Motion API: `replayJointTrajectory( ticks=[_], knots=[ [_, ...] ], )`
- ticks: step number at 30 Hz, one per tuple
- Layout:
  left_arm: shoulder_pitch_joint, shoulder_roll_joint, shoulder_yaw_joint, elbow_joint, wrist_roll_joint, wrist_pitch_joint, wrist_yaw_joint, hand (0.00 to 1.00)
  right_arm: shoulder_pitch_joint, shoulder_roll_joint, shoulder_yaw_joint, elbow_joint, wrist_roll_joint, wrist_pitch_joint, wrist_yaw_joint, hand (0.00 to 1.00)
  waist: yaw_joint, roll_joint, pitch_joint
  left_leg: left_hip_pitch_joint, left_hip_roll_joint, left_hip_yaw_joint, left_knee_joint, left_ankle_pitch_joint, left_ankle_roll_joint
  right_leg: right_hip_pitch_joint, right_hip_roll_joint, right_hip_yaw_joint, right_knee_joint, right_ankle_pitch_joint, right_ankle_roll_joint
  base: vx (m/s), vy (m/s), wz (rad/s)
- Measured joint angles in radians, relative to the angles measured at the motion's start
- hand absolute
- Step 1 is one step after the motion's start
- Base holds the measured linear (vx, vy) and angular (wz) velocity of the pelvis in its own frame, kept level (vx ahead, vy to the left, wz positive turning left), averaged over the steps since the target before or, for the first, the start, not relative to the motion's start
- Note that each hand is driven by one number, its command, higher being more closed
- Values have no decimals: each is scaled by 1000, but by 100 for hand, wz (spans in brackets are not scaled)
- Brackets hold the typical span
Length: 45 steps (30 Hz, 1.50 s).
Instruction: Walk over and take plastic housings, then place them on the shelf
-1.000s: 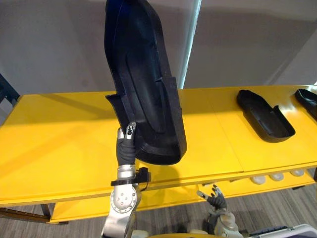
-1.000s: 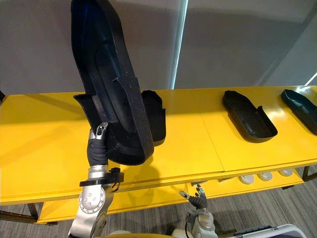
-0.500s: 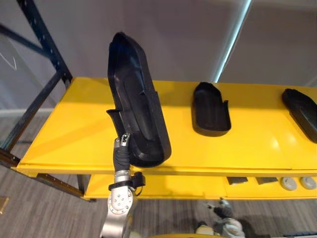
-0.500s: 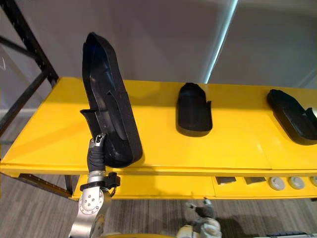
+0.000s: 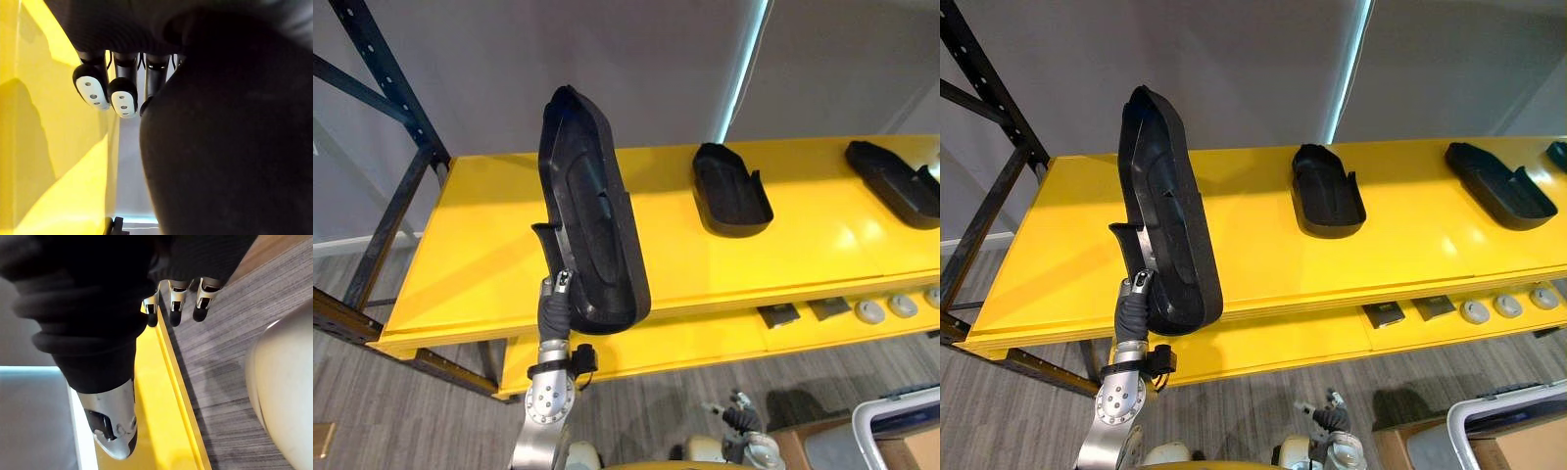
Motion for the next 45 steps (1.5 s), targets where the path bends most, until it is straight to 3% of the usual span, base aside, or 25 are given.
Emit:
replayJointTrajectory(
  ticks=[3, 9, 16, 26, 39, 45],
  knots=[
    [3, -3, 17, -3, 0, 0, 1, 100, 12, 18, 1, 1, 1, 0, 0, 0, 5, -10, -20, 13, 5, -14, -50, 33, -13, 27, 15, -25, -56, 24, -13, 19, -44, 17],
    [32, -24, 81, -3, -2, 0, 5, 100, 10, 26, 6, 1, 1, 1, 0, 0, 6, 17, -46, 57, 40, 42, -132, 73, -25, 62, 62, 13, -185, 106, -27, 1, -20, -25],
    [37, -29, 88, -3, 0, 6, 5, 100, 16, 25, 4, 3, -1, 1, -1, 0, 5, 19, -50, 77, 42, 64, -180, 95, -22, 101, 75, 28, -284, 169, -22, -37, 22, -10],
    [-158, 80, 263, 131, 116, 106, 55, 100, 31, 6, 6, 13, -9, 2, 25, 0, 4, 20, -84, 103, 18, 61, -297, 165, -26, 136, 77, 20, -412, 239, -24, -7, 4, 2],
    [-320, 151, 361, 388, 285, 247, 68, 100, 9, -14, 3, 43, -16, 7, 64, 0, -23, 29, -83, 120, 1, 37, -446, 273, -33, 143, 94, -3, -514, 313, -38, -27, -16, 5],
    [-356, 170, 379, 458, 313, 294, 67, 100, 9, -16, 3, 42, -29, 10, 67, 0, -26, 30, -82, 113, -3, 37, -482, 299, -36, 121, 97, 1, -524, 331, -38, -68, -1, -2]
  ],
)
